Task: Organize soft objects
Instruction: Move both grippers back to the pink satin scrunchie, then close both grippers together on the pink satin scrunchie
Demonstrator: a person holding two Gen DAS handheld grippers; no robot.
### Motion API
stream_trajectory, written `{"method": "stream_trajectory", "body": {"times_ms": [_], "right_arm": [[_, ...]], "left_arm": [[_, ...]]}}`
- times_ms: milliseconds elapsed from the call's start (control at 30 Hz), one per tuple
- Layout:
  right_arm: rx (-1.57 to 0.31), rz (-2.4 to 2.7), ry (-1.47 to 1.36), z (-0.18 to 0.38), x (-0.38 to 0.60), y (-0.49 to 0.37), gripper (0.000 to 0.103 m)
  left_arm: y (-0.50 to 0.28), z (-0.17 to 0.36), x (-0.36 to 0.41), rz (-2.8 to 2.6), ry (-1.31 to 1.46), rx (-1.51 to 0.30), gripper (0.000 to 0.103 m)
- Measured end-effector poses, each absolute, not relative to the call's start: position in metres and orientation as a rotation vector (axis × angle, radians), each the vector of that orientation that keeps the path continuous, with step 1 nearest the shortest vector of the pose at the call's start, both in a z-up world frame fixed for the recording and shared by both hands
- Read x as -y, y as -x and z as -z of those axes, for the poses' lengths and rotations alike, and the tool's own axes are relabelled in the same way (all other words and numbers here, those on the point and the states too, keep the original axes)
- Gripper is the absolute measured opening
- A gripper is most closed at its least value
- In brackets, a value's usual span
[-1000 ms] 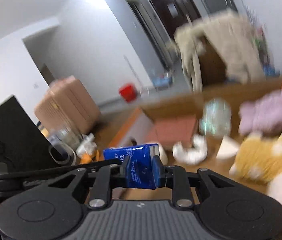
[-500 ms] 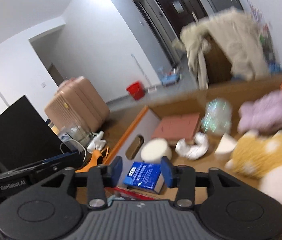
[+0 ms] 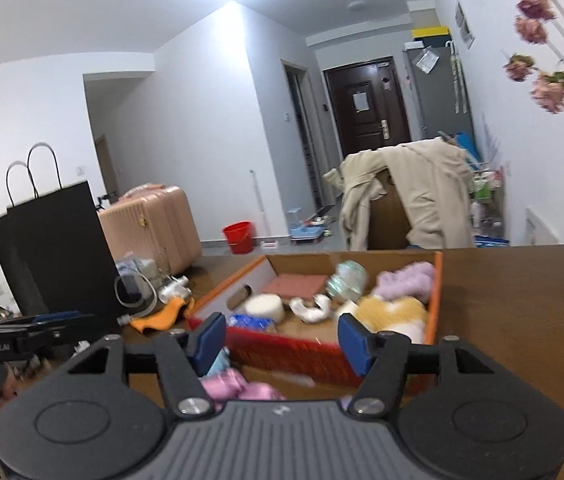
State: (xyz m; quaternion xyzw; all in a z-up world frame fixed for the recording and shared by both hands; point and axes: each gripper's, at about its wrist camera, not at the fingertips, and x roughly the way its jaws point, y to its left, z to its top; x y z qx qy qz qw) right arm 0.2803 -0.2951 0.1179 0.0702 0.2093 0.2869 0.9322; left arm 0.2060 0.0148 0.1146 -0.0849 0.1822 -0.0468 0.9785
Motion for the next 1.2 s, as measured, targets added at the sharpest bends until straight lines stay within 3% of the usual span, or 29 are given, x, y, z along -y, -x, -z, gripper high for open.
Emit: {"method": "stream_trajectory", "body": {"times_ms": [500, 667, 833, 933, 1100, 1133, 1167, 1200], "right_arm": [[-0.526, -0.554, -0.129, -0.069, 0.312, -0.219, 0.064], [-0.541, -0.558, -0.125, -0.066, 0.308, -0.228, 0.061], [-0.552, -0.563, -0.155, -0.068, 0.300, -0.255, 0.045], [-0.576, -0.576, -0.141, -0.065, 0.284, -0.279, 0.043], [-0.635, -0.582, -0.116, -0.045, 0.245, -0.322, 0.040], [-0.645, -0.578, -0.105, -0.039, 0.237, -0.329, 0.038], [-0.656, -0.573, -0.096, -0.033, 0.229, -0.336, 0.037], [-0.666, -0.571, -0.088, -0.027, 0.223, -0.340, 0.037]], "left_arm": [[-0.153, -0.066, -0.007, 0.078, 0.201, -0.452, 0.088], [-0.171, -0.064, -0.010, 0.062, 0.202, -0.465, 0.076], [-0.211, -0.061, -0.007, 0.111, 0.178, -0.487, 0.064], [-0.249, -0.052, -0.005, 0.132, 0.148, -0.532, 0.058], [-0.298, -0.034, -0.001, 0.167, 0.079, -0.611, 0.056], [-0.303, -0.030, -0.002, 0.180, 0.081, -0.623, 0.049], [-0.308, -0.025, -0.004, 0.197, 0.090, -0.636, 0.033], [-0.311, -0.021, -0.007, 0.205, 0.106, -0.646, 0.028]]}}
